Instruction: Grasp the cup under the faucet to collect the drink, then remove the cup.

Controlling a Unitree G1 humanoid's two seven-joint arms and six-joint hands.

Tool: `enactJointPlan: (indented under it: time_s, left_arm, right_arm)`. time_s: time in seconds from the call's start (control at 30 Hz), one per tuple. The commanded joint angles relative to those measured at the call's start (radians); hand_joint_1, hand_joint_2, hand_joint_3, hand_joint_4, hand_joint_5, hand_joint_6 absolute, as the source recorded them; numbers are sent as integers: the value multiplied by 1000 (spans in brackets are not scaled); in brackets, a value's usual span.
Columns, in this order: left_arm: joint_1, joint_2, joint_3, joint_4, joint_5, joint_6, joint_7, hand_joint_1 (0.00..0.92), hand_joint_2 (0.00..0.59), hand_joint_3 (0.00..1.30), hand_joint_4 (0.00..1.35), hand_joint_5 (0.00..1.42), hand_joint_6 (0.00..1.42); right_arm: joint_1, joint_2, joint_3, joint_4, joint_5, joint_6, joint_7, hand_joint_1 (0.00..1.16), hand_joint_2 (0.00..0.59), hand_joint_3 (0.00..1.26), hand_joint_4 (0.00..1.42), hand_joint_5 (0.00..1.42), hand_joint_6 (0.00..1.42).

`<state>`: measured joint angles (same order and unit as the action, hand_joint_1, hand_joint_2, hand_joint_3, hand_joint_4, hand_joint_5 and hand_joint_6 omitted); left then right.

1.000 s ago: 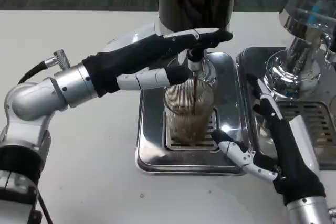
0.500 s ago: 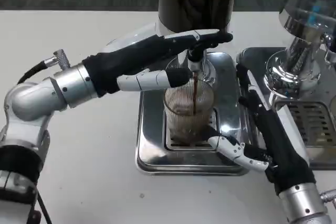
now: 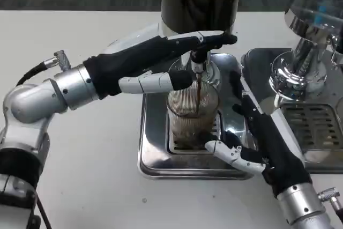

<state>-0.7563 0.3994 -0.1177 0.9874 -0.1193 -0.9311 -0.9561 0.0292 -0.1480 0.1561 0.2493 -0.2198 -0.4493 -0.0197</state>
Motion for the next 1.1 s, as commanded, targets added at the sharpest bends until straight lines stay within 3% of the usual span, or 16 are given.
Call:
enactJointPlan:
  time_s: [0.03, 1.1]
  left_arm:
    - [34, 20, -34, 16, 64, 17, -29, 0, 76, 158, 69, 90, 7]
    - [32, 33, -48, 13, 70, 14, -14, 0, 76, 159, 70, 81, 7]
  right_arm:
    - [-28, 8, -7, 28, 11, -1, 5, 702, 195, 0, 0, 0, 82]
    - [-105, 43, -6, 139, 30, -19, 21, 671, 208, 0, 0, 0, 95]
